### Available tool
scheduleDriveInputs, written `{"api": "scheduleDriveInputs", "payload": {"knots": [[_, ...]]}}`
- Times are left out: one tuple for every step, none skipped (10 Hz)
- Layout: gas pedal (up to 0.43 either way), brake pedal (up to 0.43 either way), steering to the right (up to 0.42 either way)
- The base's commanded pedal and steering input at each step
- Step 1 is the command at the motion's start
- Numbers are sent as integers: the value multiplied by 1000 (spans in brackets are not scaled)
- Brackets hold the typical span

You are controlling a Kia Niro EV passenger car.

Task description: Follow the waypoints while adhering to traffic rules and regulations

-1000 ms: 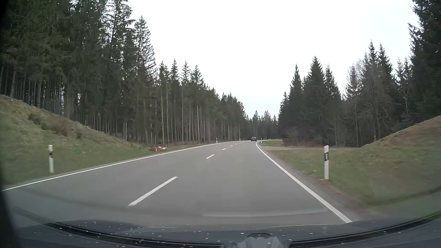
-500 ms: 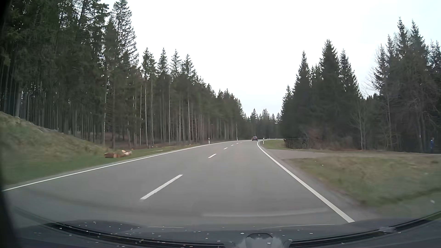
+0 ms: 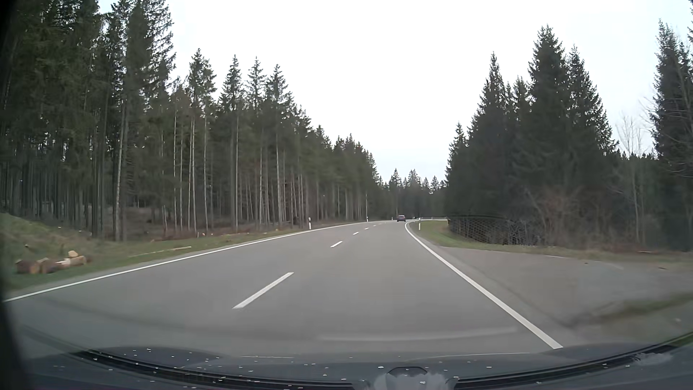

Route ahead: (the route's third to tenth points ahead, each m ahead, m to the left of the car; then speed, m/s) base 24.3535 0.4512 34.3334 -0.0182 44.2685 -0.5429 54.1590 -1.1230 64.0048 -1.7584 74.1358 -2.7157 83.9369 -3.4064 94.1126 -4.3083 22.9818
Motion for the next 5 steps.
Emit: {"api": "scheduleDriveInputs", "payload": {"knots": [[157,0,7],[157,0,8],[157,0,8],[157,0,8],[157,0,8]]}}
